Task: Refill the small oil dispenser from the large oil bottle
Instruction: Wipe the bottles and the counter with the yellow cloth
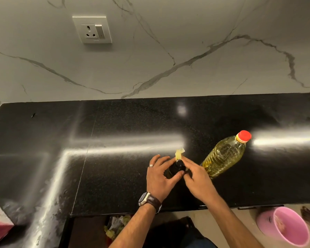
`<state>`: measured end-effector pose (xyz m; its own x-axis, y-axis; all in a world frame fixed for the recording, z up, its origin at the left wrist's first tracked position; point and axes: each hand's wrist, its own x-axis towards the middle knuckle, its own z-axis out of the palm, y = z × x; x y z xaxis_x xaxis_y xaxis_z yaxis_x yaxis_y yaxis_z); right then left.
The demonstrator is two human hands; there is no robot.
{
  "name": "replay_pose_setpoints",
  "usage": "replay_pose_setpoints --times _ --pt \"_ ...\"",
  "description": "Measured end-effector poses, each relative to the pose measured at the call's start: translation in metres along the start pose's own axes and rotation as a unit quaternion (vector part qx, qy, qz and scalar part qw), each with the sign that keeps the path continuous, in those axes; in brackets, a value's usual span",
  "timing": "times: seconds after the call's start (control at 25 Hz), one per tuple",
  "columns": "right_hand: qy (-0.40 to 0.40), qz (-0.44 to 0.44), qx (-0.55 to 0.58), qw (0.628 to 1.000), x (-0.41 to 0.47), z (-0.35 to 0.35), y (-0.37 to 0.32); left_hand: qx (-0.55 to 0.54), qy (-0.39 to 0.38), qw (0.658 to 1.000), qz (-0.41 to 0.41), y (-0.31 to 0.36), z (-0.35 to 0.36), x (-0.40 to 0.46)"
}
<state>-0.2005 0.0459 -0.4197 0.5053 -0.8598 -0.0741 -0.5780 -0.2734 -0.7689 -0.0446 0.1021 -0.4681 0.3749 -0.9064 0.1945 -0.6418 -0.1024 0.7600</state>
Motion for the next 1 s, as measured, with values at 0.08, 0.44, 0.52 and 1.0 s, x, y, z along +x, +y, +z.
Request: replay_pose_setpoints --times 0.08,0.44,0.52,1.0 --pt "-0.004 0.024 0.001 1.0 -0.001 0.002 0.001 0.007 0.001 1.0 0.005 0.001 0.0 0.0" --pt "0.055 0.077 -0.012 0.995 -0.046 0.014 -0.001 -0.003 -0.014 1.0 -0.012 0.002 -0.002 -0.001" --pt "0.035 0.06 -0.011 0.998 -0.028 0.004 0.0 0.011 -0.024 1.0 0.009 0.002 -0.005 0.004" --pt "0.009 0.071 0.023 0.997 -0.044 0.002 0.007 0.009 -0.049 0.999 -0.02 0.005 -0.011 0.008"
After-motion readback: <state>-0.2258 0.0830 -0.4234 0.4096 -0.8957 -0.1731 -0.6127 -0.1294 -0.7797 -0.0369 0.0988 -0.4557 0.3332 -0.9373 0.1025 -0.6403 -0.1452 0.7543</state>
